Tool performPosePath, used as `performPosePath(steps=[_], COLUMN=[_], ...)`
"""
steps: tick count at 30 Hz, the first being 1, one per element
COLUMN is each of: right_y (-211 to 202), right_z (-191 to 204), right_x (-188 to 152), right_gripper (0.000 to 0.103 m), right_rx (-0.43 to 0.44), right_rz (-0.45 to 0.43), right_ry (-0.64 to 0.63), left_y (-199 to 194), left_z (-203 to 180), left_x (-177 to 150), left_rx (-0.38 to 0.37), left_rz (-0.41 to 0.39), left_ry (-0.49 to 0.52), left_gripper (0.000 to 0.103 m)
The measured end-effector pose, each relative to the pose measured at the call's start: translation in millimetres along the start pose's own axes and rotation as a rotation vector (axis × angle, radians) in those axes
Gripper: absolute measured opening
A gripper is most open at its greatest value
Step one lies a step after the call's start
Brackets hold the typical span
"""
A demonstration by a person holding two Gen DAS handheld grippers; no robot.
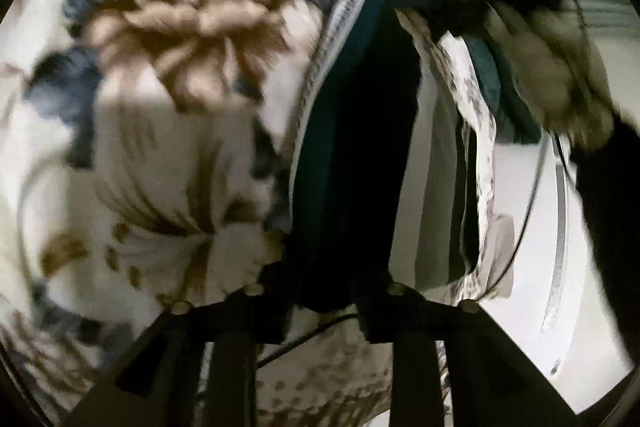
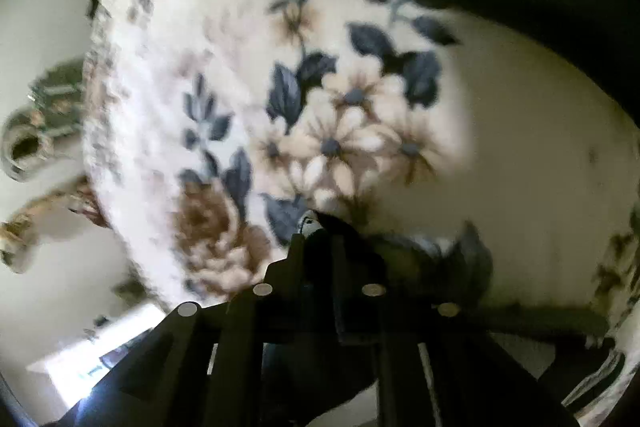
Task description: Fold small clothes
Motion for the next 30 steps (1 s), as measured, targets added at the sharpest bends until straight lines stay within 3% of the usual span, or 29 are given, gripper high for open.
performPosePath(steps=[1,3,5,7,9,12,14,15,16,17,18,19,23,26,27,28,30], right_y=[-25.3,-68.5,-117.2,-144.3,-158.5,-151.7,-139.2,-129.1,-118.1,-104.7,-99.6,-96.5,-105.0,-111.1,-116.8,-123.5,-124.4], right_z=[-13.3,-42.0,-93.5,-140.3,-188.5,-223.4,-240.0,-242.8,-246.4,-248.6,-249.6,-253.3,-253.8,-246.2,-246.6,-247.1,-245.2], right_x=[-5.0,-24.3,-63.8,-101.9,-143.6,-172.7,-175.8,-173.7,-170.3,-167.3,-165.3,-162.0,-156.9,-181.4,-198.2,-222.0,-264.1], right_gripper=[0.051,0.055,0.056,0.065,0.065,0.065,0.065,0.065,0.065,0.065,0.052,0.009,0.009,0.023,0.035,0.05,0.058], right_rx=[0.031,0.053,0.071,0.076,0.088,0.098,0.107,0.12,0.152,0.201,0.227,0.254,0.215,0.286,0.299,0.324,0.377], right_rz=[-0.061,-0.152,-0.239,-0.293,-0.337,-0.377,-0.384,-0.388,-0.389,-0.367,-0.363,-0.401,-0.475,-0.425,-0.433,-0.456,-0.483], right_ry=[0.043,0.116,0.242,0.379,0.531,0.63,0.634,0.634,0.641,0.661,0.682,0.713,0.704,0.742,0.777,0.831,0.935], left_y=[-2.2,-7.4,-2.9,13.1,39.1,75.5,93.3,98.7,99.5,99.6,99.0,98.4,94.4,80.6,67.9,62.6,42.8], left_z=[-1.5,-4.2,-6.3,-11.0,-20.3,-25.7,-27.8,-31.4,-36.7,-39.4,-43.0,-45.2,-40.1,-40.8,-46.3,-51.7,-68.2], left_x=[4.7,29.5,52.3,80.5,111.6,141.1,153.5,158.2,159.8,158.2,158.7,160.2,161.5,162.2,160.4,159.5,146.0], left_rx=[-0.003,-0.025,-0.047,-0.05,-0.045,-0.028,0.0,0.024,0.027,0.033,0.051,0.048,0.02,0.097,0.114,0.117,0.117], left_rz=[-0.006,-0.056,-0.089,-0.1,-0.111,-0.08,-0.061,-0.073,-0.088,-0.085,-0.088,-0.096,-0.061,-0.027,-0.035,-0.038,-0.039], left_ry=[-0.004,-0.016,-0.033,-0.036,-0.003,0.023,0.044,0.073,0.108,0.13,0.148,0.151,0.093,0.091,0.103,0.115,0.152], left_gripper=[0.045,0.071,0.071,0.071,0.071,0.071,0.068,0.057,0.023,0.021,0.02,0.019,0.023,0.029,0.032,0.042,0.065])
Point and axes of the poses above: each gripper's, at about its wrist camera, not at the fingertips, and y roughly the way its jaws point, z to its left, x to its top, the point moved 5 cm from there along y, roughly the way its jaws point, and after that the axes turned 10 degrees about -z, right-handed, at the moved point
